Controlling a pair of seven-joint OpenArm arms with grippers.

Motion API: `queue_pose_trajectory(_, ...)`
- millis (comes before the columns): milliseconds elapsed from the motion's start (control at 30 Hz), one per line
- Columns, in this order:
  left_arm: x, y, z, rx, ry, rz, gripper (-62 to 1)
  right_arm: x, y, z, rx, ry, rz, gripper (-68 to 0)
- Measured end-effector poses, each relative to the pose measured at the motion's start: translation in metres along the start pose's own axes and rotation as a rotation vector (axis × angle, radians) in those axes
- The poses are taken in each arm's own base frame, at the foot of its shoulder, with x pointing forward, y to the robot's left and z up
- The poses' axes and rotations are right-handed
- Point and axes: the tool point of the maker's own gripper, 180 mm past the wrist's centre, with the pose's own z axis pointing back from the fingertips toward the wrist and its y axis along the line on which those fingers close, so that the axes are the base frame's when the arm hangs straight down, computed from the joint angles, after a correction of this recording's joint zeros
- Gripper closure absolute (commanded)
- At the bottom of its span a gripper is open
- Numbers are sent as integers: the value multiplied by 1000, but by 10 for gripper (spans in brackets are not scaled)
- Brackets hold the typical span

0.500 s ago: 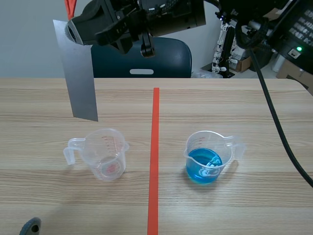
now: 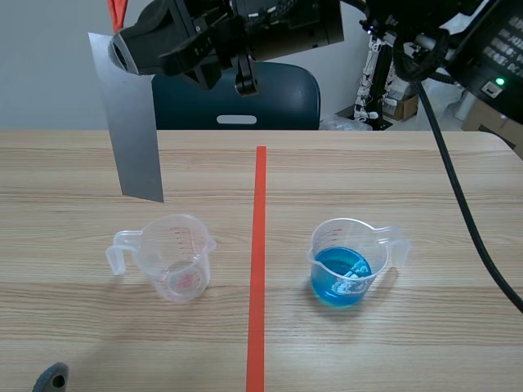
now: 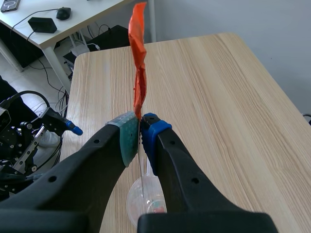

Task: Do the redox reaction experiment. move the plate over the blue solution

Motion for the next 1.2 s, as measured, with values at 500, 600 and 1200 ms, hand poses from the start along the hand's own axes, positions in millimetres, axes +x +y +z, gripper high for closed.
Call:
queue_pose_trajectory(500, 0, 0, 0, 0, 0, 0, -582, 2, 7, 2, 42, -13, 9, -4)
queue_pose_trajectory(600, 0, 0, 0, 0, 0, 0, -582, 0, 6, 9, 46, -15, -6, -4)
queue_pose_trajectory(1200, 0, 0, 0, -6, 3, -3, -583, -27, -30, 114, -65, 29, 3, -4)
